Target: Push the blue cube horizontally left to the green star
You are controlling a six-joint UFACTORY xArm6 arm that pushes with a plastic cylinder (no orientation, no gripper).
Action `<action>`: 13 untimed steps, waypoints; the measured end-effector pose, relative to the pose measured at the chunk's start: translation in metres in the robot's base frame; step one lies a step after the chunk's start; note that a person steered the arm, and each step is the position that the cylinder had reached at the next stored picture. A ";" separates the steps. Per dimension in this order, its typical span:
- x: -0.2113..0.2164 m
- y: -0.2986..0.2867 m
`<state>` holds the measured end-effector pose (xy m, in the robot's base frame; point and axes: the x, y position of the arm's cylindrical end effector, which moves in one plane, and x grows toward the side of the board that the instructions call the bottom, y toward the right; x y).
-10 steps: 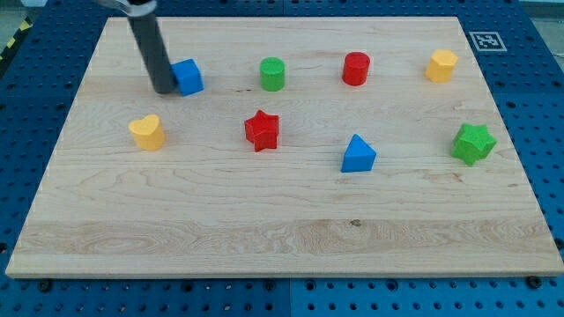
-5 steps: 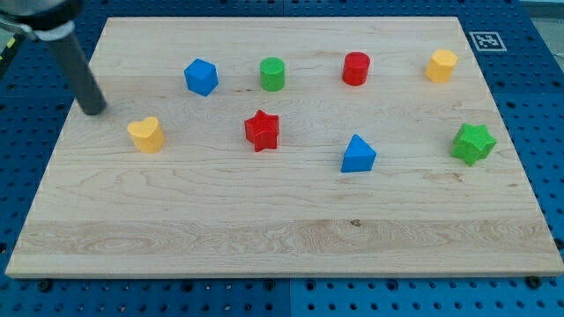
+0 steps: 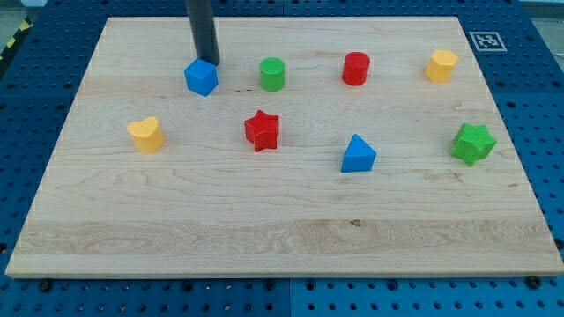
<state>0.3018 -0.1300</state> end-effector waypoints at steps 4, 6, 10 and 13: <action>0.070 0.104; 0.116 0.186; 0.065 0.141; 0.124 0.247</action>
<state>0.4259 0.1168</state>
